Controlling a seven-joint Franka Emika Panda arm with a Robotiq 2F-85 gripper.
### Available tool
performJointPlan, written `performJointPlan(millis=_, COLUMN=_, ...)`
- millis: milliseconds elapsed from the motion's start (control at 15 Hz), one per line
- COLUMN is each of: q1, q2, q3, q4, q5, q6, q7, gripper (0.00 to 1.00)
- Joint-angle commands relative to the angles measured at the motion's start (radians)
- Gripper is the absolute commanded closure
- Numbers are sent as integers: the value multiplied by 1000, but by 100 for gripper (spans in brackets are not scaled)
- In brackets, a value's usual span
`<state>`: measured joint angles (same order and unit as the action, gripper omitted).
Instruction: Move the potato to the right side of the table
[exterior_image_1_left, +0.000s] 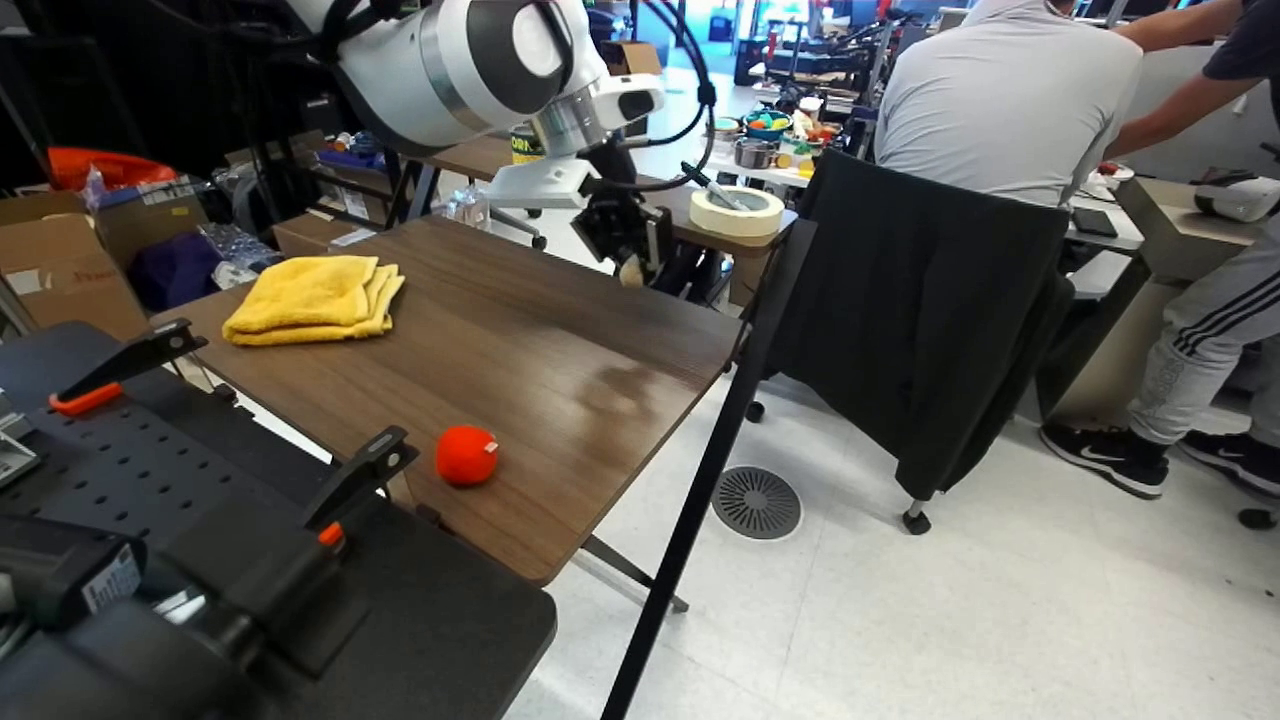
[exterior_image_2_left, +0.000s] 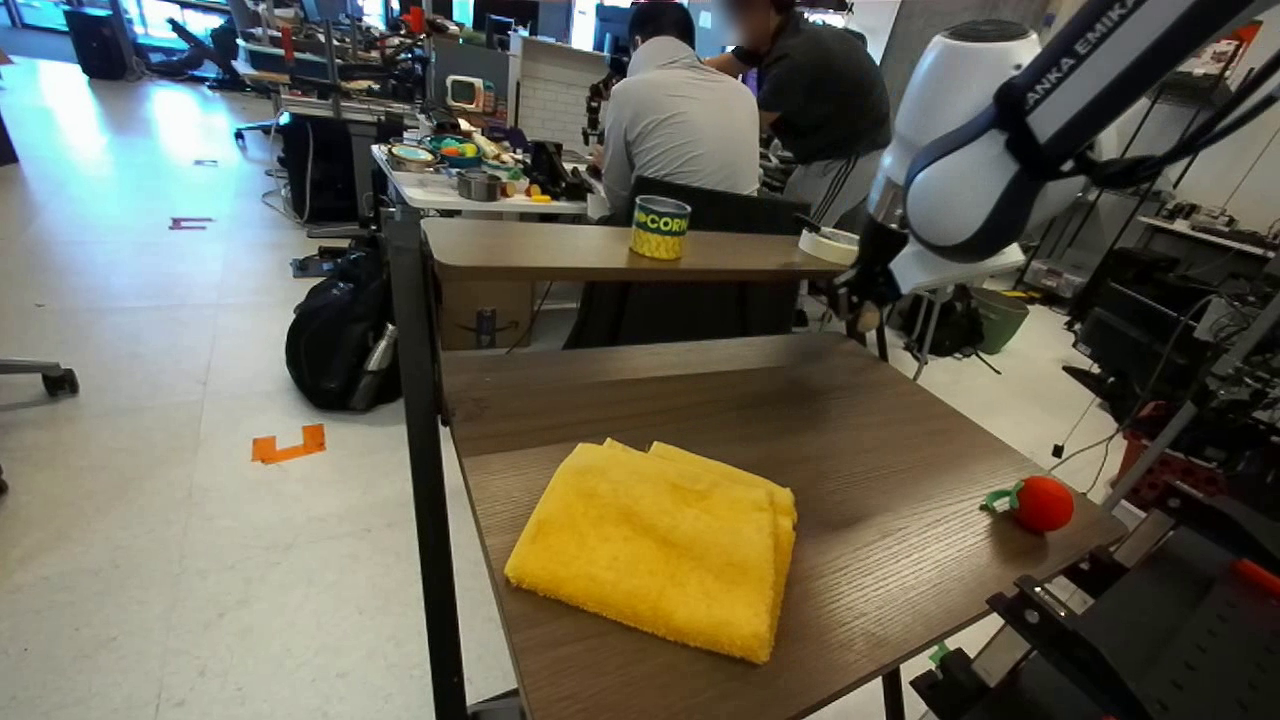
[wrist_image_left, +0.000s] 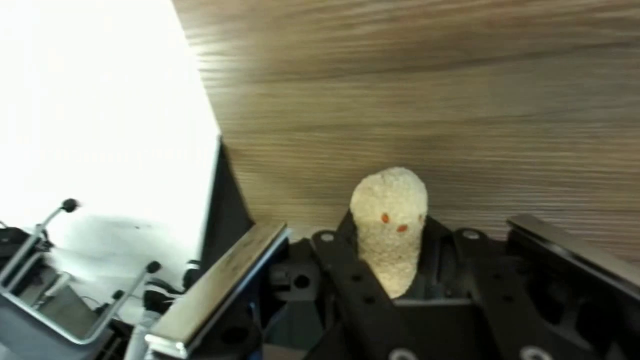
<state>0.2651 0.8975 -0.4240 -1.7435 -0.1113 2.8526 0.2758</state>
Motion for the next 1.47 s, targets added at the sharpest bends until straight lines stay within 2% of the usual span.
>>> performJointPlan(millis=0, q1=67, q2=-85, q3=-121, q4=-173, q5=-50, q6=7, q7=98, gripper=95)
performJointPlan(millis=333, q1=15, q2=-47, q3=-48, q4=-255, q5=-22, q6=30, q7=107, gripper=95)
performJointPlan(millis=600, q1=-17, q2=-19, q3=1, q4=-276, q5=16, q6=57, q7=110, gripper=95)
performJointPlan(millis=667, q1=-22, q2=-18, q3=4, q4=-279, q5=25, q6=67, q7=109, gripper=56)
performJointPlan(millis=733, q1=-28, q2=-21, q3=8, q4=-280, q5=32, q6=68, q7=100, gripper=56)
performJointPlan(millis=1000, q1=-56, q2=-111, q3=43, q4=-320, q5=25, q6=30, q7=38, gripper=27)
performJointPlan(millis=1267, q1=-163, q2=-307, q3=215, q4=-415, q5=43, q6=37, q7=-98, gripper=1)
performJointPlan(millis=1400, q1=-218, q2=-391, q3=315, q4=-451, q5=66, q6=46, q7=-155, gripper=0)
